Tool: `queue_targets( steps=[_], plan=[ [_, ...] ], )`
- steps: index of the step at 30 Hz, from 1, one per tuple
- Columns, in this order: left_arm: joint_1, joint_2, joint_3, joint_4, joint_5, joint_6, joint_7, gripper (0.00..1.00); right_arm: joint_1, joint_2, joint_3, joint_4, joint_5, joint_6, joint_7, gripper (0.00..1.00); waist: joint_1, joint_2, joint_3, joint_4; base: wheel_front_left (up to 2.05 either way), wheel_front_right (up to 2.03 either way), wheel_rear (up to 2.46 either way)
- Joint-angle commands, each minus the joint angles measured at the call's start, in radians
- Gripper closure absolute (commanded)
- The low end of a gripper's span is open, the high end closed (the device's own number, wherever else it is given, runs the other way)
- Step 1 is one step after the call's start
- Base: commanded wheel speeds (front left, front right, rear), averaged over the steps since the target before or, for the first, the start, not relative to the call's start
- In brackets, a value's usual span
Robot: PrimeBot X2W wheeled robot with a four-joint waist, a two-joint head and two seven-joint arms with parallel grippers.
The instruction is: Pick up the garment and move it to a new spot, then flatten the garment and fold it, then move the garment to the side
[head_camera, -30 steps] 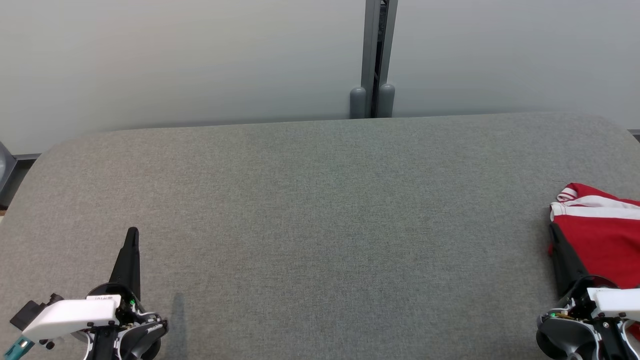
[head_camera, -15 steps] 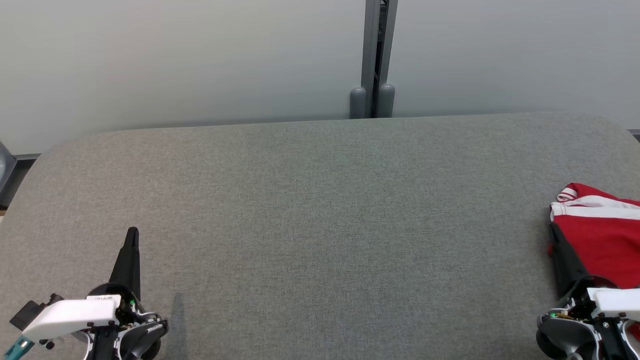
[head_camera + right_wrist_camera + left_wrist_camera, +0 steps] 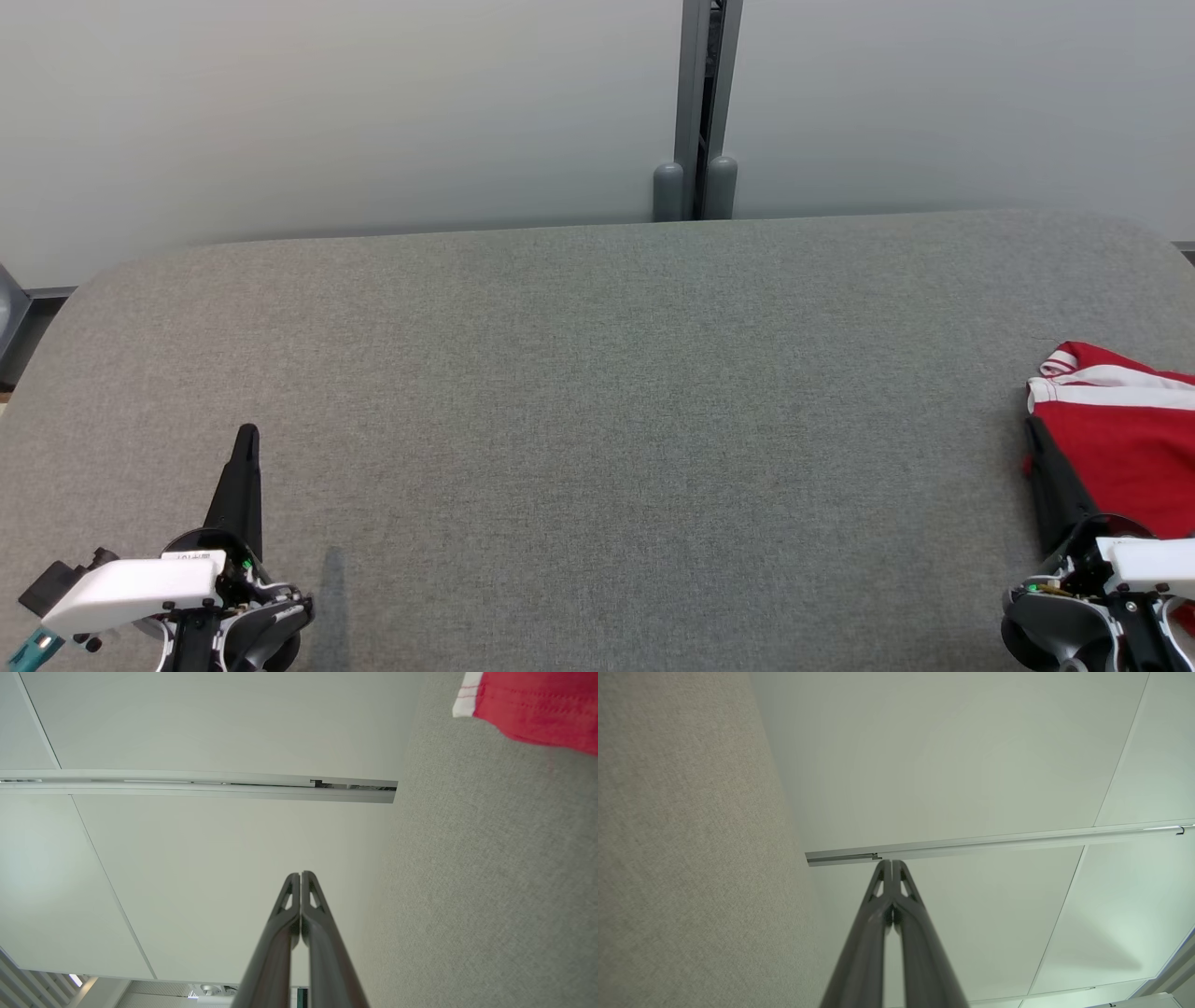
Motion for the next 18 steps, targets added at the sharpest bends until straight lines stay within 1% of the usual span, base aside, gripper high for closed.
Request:
queue_targets(
  steps=[1,18],
  plan=[
    [-0.014,0.006,0.004,-0.003,-0.001,-0.004,0.003,1.00,0.009,-0.009,-0.001,-0.004,0.003,0.000,0.003,1.00,0.0000,0.0000,0.000,0.000,0.00,0.00,0.00],
    [-0.015,0.006,0.004,-0.003,-0.001,-0.004,0.003,1.00,0.009,-0.009,-0.001,-0.004,0.002,0.000,0.003,1.00,0.0000,0.0000,0.000,0.000,0.00,0.00,0.00]
  ],
)
